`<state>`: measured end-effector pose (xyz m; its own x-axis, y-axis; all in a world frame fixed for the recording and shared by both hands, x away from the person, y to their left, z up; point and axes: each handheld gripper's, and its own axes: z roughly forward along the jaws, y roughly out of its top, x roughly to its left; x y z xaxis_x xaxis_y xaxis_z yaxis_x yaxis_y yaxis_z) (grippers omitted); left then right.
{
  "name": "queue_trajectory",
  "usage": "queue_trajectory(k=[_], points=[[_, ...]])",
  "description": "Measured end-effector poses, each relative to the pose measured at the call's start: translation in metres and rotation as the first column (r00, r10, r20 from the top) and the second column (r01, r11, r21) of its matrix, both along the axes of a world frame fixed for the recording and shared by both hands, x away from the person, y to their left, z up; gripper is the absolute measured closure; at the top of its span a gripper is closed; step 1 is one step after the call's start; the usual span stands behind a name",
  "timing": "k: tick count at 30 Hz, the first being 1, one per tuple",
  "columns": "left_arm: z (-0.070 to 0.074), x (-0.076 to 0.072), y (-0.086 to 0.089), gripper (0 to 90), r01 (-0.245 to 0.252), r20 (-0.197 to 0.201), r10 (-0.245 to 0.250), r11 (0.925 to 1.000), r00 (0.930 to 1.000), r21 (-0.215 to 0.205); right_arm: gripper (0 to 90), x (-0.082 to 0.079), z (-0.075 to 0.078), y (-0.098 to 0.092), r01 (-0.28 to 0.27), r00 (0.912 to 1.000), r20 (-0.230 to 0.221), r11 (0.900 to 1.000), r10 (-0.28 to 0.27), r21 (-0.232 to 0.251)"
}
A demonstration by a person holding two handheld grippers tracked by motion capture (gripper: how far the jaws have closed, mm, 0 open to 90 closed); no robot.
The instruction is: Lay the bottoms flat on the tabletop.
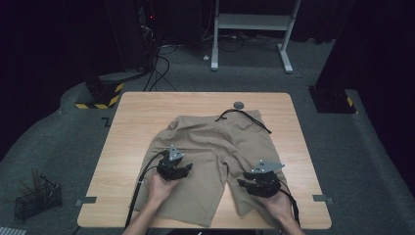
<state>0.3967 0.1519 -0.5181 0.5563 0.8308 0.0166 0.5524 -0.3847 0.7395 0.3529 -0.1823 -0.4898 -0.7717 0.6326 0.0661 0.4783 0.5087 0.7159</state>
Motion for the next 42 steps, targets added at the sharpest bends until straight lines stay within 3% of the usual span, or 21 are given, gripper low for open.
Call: queue_trajectory(k=[2,4,6,7,8,13,16,19,22,26,29,31,32,34,37,42], points=[[-0.005,0.003,0.0,44.4,-0.023,0.013,0.023,0.9997,0.9996,-0.001,56.0,0.0,-0.007,0.003,-0.007,1.0,-0.001,1.0,0.007,-0.027],[-0.007,0.004,0.002,41.2,-0.034,0.024,0.034,0.9993,0.9991,-0.017,62.8,0.001,-0.018,0.007,-0.01,0.9997,-0.024,0.996,0.008,-0.085],[-0.008,0.006,0.003,40.9,-0.063,0.018,0.063,0.9977,0.9978,-0.024,74.6,0.001,-0.021,0.007,-0.009,0.9999,0.012,0.993,0.011,-0.115],[-0.008,0.008,0.003,40.3,-0.067,0.02,0.067,0.9975,0.9976,-0.022,81.8,0.005,-0.02,0.006,-0.001,1.0,0.005,0.993,0.002,-0.12],[-0.008,0.01,0.004,39.5,-0.07,0.017,0.07,0.9973,0.9974,-0.02,84.4,0.009,-0.02,0.005,0.002,1.0,0.003,0.993,-0.002,-0.12],[-0.008,0.027,0.005,37.1,-0.109,0.015,0.109,0.9939,0.994,-0.02,89.4,0.034,-0.021,0.009,0.039,0.9966,0.078,0.985,-0.026,-0.169],[-0.008,0.04,0.005,36.1,-0.129,0.014,0.129,0.9915,0.9915,-0.019,89.7,0.057,-0.021,0.012,0.06,0.9969,0.058,0.988,-0.052,-0.143],[-0.008,0.046,0.007,36.1,-0.147,0.012,0.147,0.9889,0.9891,-0.024,89.8,0.075,-0.02,0.01,0.062,0.9981,0.004,0.993,-0.062,-0.098],[-0.008,0.046,0.007,36.2,-0.151,0.014,0.151,0.9884,0.9884,-0.02,89.7,0.075,-0.008,0.003,0.032,0.9993,-0.02,0.999,-0.033,-0.029],[-0.008,0.046,0.007,35.8,-0.153,0.016,0.154,0.988,0.988,-0.018,89.6,0.065,0.022,-0.015,0.008,0.9998,0.02,0.999,-0.009,0.049],[-0.008,0.046,0.007,35.3,-0.155,0.016,0.155,0.9878,0.9878,-0.016,89.3,0.069,0.037,-0.035,0.058,0.9965,0.054,0.994,-0.064,0.091],[-0.008,0.046,0.007,35.1,-0.156,0.016,0.156,0.9877,0.9876,-0.016,88.0,0.079,0.032,-0.043,0.119,0.9916,0.046,0.992,-0.121,0.043],[-0.008,0.046,0.007,35.1,-0.155,0.016,0.156,0.9877,0.9877,-0.016,86.4,0.093,0.017,-0.046,0.185,0.9823,-0.022,0.981,-0.186,-0.051],[-0.008,0.046,0.007,35.1,-0.155,0.015,0.156,0.9877,0.9877,-0.017,82.4,0.102,0.0,-0.05,0.243,0.963,-0.09,0.963,-0.254,-0.113],[-0.008,0.046,0.007,34.8,-0.157,0.016,0.158,0.9874,0.9874,-0.016,70.7,0.09,0.004,-0.048,0.263,0.9626,-0.044,0.961,-0.267,-0.08],[-0.008,0.046,0.007,34.6,-0.158,0.016,0.159,0.9873,0.9872,-0.015,65.0,0.05,0.032,-0.034,0.17,0.9819,0.084,0.985,-0.169,-0.002]])
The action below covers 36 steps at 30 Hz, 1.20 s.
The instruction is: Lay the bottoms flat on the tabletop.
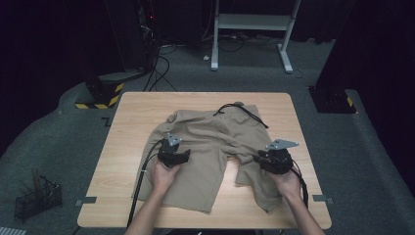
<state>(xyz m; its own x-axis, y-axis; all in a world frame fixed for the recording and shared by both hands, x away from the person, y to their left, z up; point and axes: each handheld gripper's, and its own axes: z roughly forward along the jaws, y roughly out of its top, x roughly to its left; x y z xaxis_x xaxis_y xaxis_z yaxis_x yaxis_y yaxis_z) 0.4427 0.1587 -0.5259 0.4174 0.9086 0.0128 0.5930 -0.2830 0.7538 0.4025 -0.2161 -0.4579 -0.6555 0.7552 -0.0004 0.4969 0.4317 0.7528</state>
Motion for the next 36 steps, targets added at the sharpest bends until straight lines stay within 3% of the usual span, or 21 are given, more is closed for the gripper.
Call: queue_trajectory(k=[3,5,8,10,12,16,19,23,25,27,30,33,36], points=[[0.0,0.0,0.0,34.4,-0.001,0.0,0.001,1.0,1.0,0.001,62.1,-0.018,0.005,0.014,-0.092,0.9956,0.019,0.996,0.092,-0.001],[0.0,0.0,0.0,34.2,-0.001,0.0,0.001,1.0,1.0,0.001,59.7,-0.025,-0.001,0.028,-0.149,0.9888,-0.017,0.988,0.149,-0.037],[0.0,0.0,0.0,34.2,-0.002,0.0,0.002,1.0,1.0,0.002,56.9,-0.019,-0.021,0.043,-0.172,0.9837,-0.073,0.978,0.165,-0.117],[0.0,0.0,0.0,34.2,-0.002,0.0,0.002,1.0,1.0,0.001,69.4,-0.012,-0.034,0.049,-0.174,0.9811,-0.116,0.969,0.155,-0.178],[0.0,0.0,0.0,34.2,-0.001,0.001,0.001,1.0,1.0,0.003,87.4,-0.007,-0.04,0.049,-0.18,0.9795,-0.126,0.965,0.157,-0.193],[0.0,0.0,0.0,34.1,-0.002,0.001,0.002,1.0,1.0,0.003,89.2,-0.011,-0.026,0.037,-0.165,0.9856,-0.061,0.974,0.158,-0.152],[0.0,0.0,0.0,34.0,-0.002,0.002,0.002,1.0,1.0,0.004,89.2,-0.013,-0.002,0.013,-0.119,0.9927,0.015,0.991,0.12,-0.067],[0.0,0.0,0.0,33.8,-0.003,0.003,0.002,1.0,1.0,0.006,89.0,0.0,0.01,-0.026,0.004,0.9989,0.047,1.0,-0.006,0.025],[0.0,0.0,0.0,33.7,-0.003,0.002,0.003,1.0,1.0,0.006,89.1,0.013,-0.001,-0.041,0.084,0.9957,0.04,0.996,-0.083,-0.016],[0.0,0.0,0.0,33.4,-0.001,0.001,0.001,1.0,1.0,0.005,89.1,0.026,-0.019,-0.051,0.137,0.9905,-0.014,0.99,-0.137,-0.033],[0.0,0.0,-0.001,33.3,-0.001,0.004,0.001,1.0,1.0,0.006,87.9,0.039,-0.04,-0.047,0.165,0.984,-0.052,0.981,-0.17,-0.099],[0.0,0.0,0.0,33.2,-0.002,0.002,0.002,1.0,1.0,0.006,79.2,0.04,-0.04,-0.045,0.165,0.9833,-0.067,0.984,-0.169,-0.068],[0.0,0.0,0.0,33.2,-0.002,0.001,0.002,1.0,1.0,0.006,70.5,0.029,-0.026,-0.047,0.155,0.9871,-0.036,0.988,-0.156,-0.021]])
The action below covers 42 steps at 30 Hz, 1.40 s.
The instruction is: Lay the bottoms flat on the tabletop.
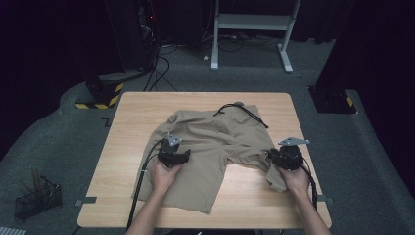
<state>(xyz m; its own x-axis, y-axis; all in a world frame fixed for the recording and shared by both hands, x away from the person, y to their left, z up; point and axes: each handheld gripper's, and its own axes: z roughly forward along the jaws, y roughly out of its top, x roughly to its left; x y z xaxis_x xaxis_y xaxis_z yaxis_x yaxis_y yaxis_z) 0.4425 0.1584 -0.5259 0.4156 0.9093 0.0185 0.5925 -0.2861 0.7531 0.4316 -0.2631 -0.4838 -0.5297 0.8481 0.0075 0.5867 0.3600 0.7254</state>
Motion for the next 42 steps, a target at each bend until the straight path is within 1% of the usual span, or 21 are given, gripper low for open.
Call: queue_trajectory(k=[4,6,11,13,15,16,17,19,20,21,22,26,27,29,30,32,33,35,36,38,42], points=[[0.0,0.0,0.0,33.2,0.0,0.002,0.0,1.0,1.0,0.003,68.4,-0.025,0.018,0.002,-0.057,0.9969,0.055,0.998,0.056,0.02],[0.0,0.0,0.0,33.2,0.0,0.002,0.0,1.0,1.0,0.003,65.7,-0.039,0.021,0.005,-0.081,0.9955,0.054,0.996,0.078,0.039],[0.0,0.0,-0.001,33.2,-0.003,0.004,0.003,1.0,1.0,0.001,57.5,-0.071,0.011,0.007,-0.085,0.995,0.059,0.994,0.081,0.062],[0.0,0.0,-0.001,33.2,-0.003,0.005,0.003,1.0,1.0,0.001,54.2,-0.081,0.006,0.006,-0.078,0.9954,0.06,0.995,0.075,0.056],[0.0,0.0,-0.001,33.2,-0.003,0.003,0.003,1.0,1.0,-0.001,52.9,-0.09,-0.002,0.007,-0.083,0.9956,0.046,0.996,0.082,0.03],[0.0,0.0,-0.001,33.1,-0.003,0.003,0.003,1.0,1.0,0.0,54.8,-0.093,-0.006,0.009,-0.082,0.9958,0.04,0.997,0.082,0.002],[0.0,0.0,-0.001,33.2,-0.003,0.004,0.003,1.0,1.0,0.0,63.4,-0.094,-0.01,0.01,-0.087,0.9955,0.036,0.996,0.088,-0.021],[0.0,0.0,-0.001,33.2,-0.002,0.004,0.002,1.0,1.0,0.0,83.0,-0.09,-0.015,0.008,-0.1,0.995,0.007,0.995,0.1,-0.032],[0.0,0.0,-0.001,33.2,-0.003,0.004,0.003,1.0,1.0,0.0,88.7,-0.087,-0.016,0.006,-0.094,0.9955,0.005,0.995,0.094,-0.036],[0.0,0.0,-0.001,33.2,-0.003,0.004,0.003,1.0,1.0,0.0,89.7,-0.081,-0.014,0.001,-0.077,0.997,0.006,0.997,0.077,-0.028],[0.0,0.0,-0.001,33.2,-0.003,0.004,0.003,1.0,1.0,0.001,89.8,-0.076,-0.011,-0.003,-0.06,0.9981,0.015,0.998,0.06,-0.03],[0.0,0.0,-0.001,33.2,-0.003,0.005,0.003,1.0,1.0,0.002,90.0,-0.059,0.006,-0.018,0.013,0.9969,0.079,0.996,-0.006,-0.089],[0.0,0.0,-0.001,33.1,-0.003,0.005,0.003,1.0,1.0,0.002,89.9,-0.053,0.007,-0.022,0.035,0.9966,0.078,0.994,-0.027,-0.1],[0.0,0.0,-0.001,33.0,-0.003,0.004,0.003,1.0,1.0,0.002,89.9,-0.039,-0.001,-0.03,0.057,0.9982,0.024,0.995,-0.056,-0.086],[0.0,0.0,-0.001,33.1,-0.004,0.005,0.004,1.0,1.0,0.002,89.8,-0.033,-0.008,-0.03,0.059,0.9981,-0.012,0.992,-0.061,-0.108],[0.0,0.0,-0.001,33.1,-0.003,0.005,0.003,1.0,1.0,0.002,89.4,-0.027,-0.02,-0.025,0.043,0.9968,-0.06,0.988,-0.052,-0.151],[0.0,0.0,0.0,33.1,-0.002,0.004,0.002,1.0,1.0,0.004,89.2,-0.027,-0.023,-0.022,0.034,0.9975,-0.056,0.987,-0.043,-0.154],[0.0,0.0,0.0,33.0,-0.002,0.003,0.002,1.0,1.0,0.002,86.2,-0.027,-0.02,-0.022,0.039,0.9968,-0.065,0.99,-0.048,-0.132],[0.0,0.0,0.0,33.1,-0.002,0.003,0.002,1.0,1.0,0.002,82.6,-0.029,-0.018,-0.022,0.039,0.9976,-0.051,0.991,-0.046,-0.127],[0.0,0.0,0.0,33.0,-0.003,0.004,0.003,1.0,1.0,0.001,77.8,-0.033,-0.009,-0.024,0.048,0.9985,-0.024,0.995,-0.05,-0.088],[0.0,0.0,-0.001,33.0,-0.003,0.004,0.003,1.0,1.0,0.002,73.0,-0.045,0.012,-0.021,0.032,0.9971,0.07,0.999,-0.03,-0.027]])
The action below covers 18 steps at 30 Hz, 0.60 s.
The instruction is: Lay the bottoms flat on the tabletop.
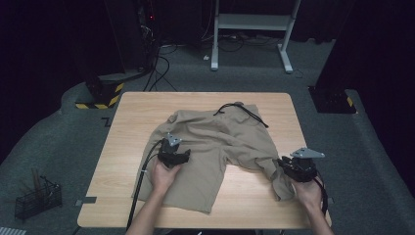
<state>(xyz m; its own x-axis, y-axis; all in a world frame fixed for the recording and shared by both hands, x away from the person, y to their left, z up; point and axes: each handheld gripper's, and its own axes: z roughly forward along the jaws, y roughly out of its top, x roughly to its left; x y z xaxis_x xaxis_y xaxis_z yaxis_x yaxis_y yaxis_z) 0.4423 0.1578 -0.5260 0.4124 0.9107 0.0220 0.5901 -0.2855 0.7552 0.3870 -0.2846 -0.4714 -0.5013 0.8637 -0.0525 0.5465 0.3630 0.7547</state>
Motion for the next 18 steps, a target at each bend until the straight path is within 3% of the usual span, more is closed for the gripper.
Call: queue_trajectory(k=[2,4,7,8,10,12,13,14,16,18], points=[[0.0,0.0,0.0,33.0,0.0,0.0,0.0,1.0,1.0,0.0,71.8,-0.008,0.011,0.007,-0.042,0.9974,0.06,0.999,0.04,0.022],[0.0,0.0,0.0,33.0,0.0,0.0,0.0,1.0,1.0,0.001,71.8,-0.018,0.021,0.017,-0.108,0.9881,0.115,0.993,0.102,0.05],[0.0,0.0,0.0,33.0,0.0,-0.001,0.0,1.0,1.0,0.001,71.8,-0.029,0.026,0.039,-0.209,0.9692,0.137,0.978,0.204,0.023],[0.0,0.0,0.0,33.0,0.0,0.0,0.0,1.0,1.0,0.001,71.6,-0.03,0.024,0.048,-0.231,0.9652,0.124,0.973,0.23,-0.01],[0.0,0.0,0.0,33.0,0.0,-0.001,0.0,1.0,1.0,0.001,69.9,-0.026,0.014,0.06,-0.235,0.9664,0.087,0.969,0.242,-0.08],[0.0,0.0,0.0,33.0,0.0,0.0,0.0,1.0,1.0,0.001,65.7,-0.014,0.0,0.061,-0.199,0.9791,0.024,0.975,0.202,-0.102],[0.0,0.0,0.0,33.0,0.0,-0.001,0.0,1.0,1.0,0.001,64.4,-0.011,-0.004,0.061,-0.187,0.9817,0.014,0.976,0.19,-0.113],[0.0,0.0,0.0,33.0,0.0,-0.001,0.0,1.0,1.0,0.001,63.0,-0.004,-0.011,0.059,-0.16,0.987,-0.012,0.976,0.16,-0.148],[0.0,0.0,0.0,33.0,0.001,-0.002,-0.001,1.0,1.0,0.002,64.3,0.005,-0.02,0.055,-0.132,0.9909,-0.045,0.975,0.126,-0.176],[0.0,0.0,0.0,33.0,0.0,0.0,0.0,1.0,1.0,0.001,72.5,0.011,-0.024,0.05,-0.129,0.9903,-0.072,0.977,0.119,-0.167]])
